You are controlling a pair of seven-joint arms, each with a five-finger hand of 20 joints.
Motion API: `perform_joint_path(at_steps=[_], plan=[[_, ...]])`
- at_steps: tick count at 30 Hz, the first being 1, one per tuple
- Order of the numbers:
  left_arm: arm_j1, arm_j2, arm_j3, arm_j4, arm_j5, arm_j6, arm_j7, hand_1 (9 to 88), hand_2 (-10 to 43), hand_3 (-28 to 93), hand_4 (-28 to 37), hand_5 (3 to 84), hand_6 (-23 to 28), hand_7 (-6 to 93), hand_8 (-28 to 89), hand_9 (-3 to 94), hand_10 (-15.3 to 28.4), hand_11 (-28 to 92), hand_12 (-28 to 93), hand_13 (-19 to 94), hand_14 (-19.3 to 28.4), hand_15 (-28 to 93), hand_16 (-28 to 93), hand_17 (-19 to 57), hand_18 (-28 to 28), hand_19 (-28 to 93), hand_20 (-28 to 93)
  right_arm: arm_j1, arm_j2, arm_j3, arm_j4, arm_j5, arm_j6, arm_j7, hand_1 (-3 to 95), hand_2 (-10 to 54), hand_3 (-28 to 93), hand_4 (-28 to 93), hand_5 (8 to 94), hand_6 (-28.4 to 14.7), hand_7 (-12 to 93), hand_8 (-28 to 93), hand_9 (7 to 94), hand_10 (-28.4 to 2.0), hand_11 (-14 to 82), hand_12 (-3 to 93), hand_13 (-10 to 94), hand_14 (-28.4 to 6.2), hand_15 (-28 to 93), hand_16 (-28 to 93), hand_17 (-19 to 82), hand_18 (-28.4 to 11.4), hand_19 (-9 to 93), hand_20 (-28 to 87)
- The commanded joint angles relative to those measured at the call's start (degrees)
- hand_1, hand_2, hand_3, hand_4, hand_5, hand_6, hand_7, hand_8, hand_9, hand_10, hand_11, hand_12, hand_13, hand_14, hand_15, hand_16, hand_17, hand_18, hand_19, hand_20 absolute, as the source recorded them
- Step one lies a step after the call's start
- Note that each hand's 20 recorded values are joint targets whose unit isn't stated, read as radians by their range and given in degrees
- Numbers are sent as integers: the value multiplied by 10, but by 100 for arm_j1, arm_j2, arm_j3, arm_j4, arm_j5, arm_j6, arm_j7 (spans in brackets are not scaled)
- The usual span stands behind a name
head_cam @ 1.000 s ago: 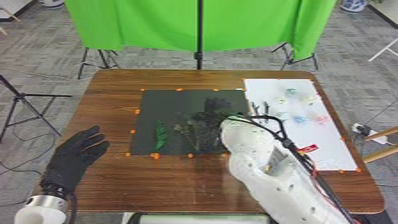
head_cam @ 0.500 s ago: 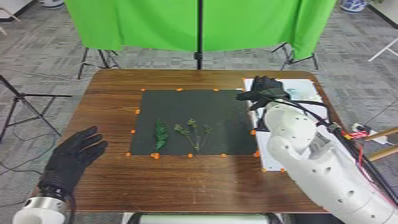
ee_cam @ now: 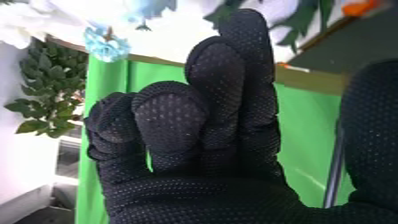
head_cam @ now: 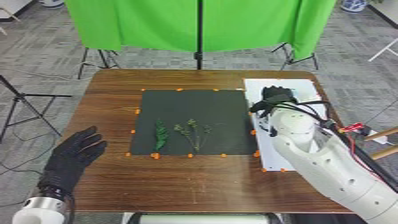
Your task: Arrange flowers
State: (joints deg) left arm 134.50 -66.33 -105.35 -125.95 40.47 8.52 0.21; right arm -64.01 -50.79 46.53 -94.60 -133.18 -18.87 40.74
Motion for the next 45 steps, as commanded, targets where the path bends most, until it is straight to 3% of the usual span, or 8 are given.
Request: perform_joint_path(at_steps=[1,12,16,20,27,34,39,45], plan=[[24,4,-12,17,4,12,-83,327,24,721,-283,383,50,338,-167,360,149,376,97,300,173,510,-80,-50,227,629,-34,166,29,-174,271,-142,-128,69,189,-73,741,-283,760,-6,399,-168,845,-102,493,331,792,-79,717,287,395,-220,932,406],[-30,3,-9,45,13,-24,-149,327,23,722,-283,383,50,336,-167,361,149,375,98,300,172,508,-80,-50,227,628,-32,-25,-129,132,437,1147,-365,31,220,-66,766,-282,760,-5,400,-170,843,-100,493,332,791,-76,714,291,394,-217,932,404],[-14,2,-13,38,13,-31,-145,327,23,723,-283,383,50,336,-166,361,149,375,98,300,172,508,-79,-50,227,628,-32,-107,-155,148,485,1240,-723,-76,300,-91,783,-282,748,0,405,-179,839,-94,487,327,790,-66,706,292,393,-210,932,391],[-7,-3,-10,35,14,-33,-142,326,23,723,-283,383,50,335,-166,361,149,375,98,301,172,508,-79,-50,227,628,-32,-201,-201,159,493,1272,-956,-238,382,-95,731,-282,734,-3,418,-21,842,-83,475,320,792,-54,697,293,394,-204,932,373],[23,-28,-5,30,18,-47,-112,326,24,722,-283,382,50,334,-165,361,149,375,97,300,172,508,-80,-50,227,628,-31,-290,-257,-29,513,980,-1061,-428,455,-95,677,-283,731,0,456,-18,848,-73,478,319,801,-46,691,296,398,-197,930,364],[26,-56,8,31,22,-50,-90,326,24,723,-283,382,51,332,-164,360,149,374,97,299,173,507,-80,-50,227,628,-31,-486,-232,-79,530,786,-949,-683,460,-95,759,-283,742,3,549,43,863,-69,515,333,813,-44,718,307,410,-195,932,391],[61,-68,2,24,23,-31,-50,326,24,722,-283,382,50,332,-164,360,150,373,97,299,173,507,-80,-49,227,628,-31,-657,-199,22,470,799,-814,-914,442,-95,852,-268,725,-14,589,104,884,-61,471,371,839,-37,694,297,429,-191,932,395],[70,-73,21,25,25,-45,-15,326,24,722,-283,381,50,332,-163,360,149,373,98,299,173,507,-79,-50,227,627,-31,-944,-158,338,331,1163,-76,-1008,424,-95,881,-164,686,-90,700,-4,915,-60,416,372,871,-31,647,304,450,-198,932,392]])
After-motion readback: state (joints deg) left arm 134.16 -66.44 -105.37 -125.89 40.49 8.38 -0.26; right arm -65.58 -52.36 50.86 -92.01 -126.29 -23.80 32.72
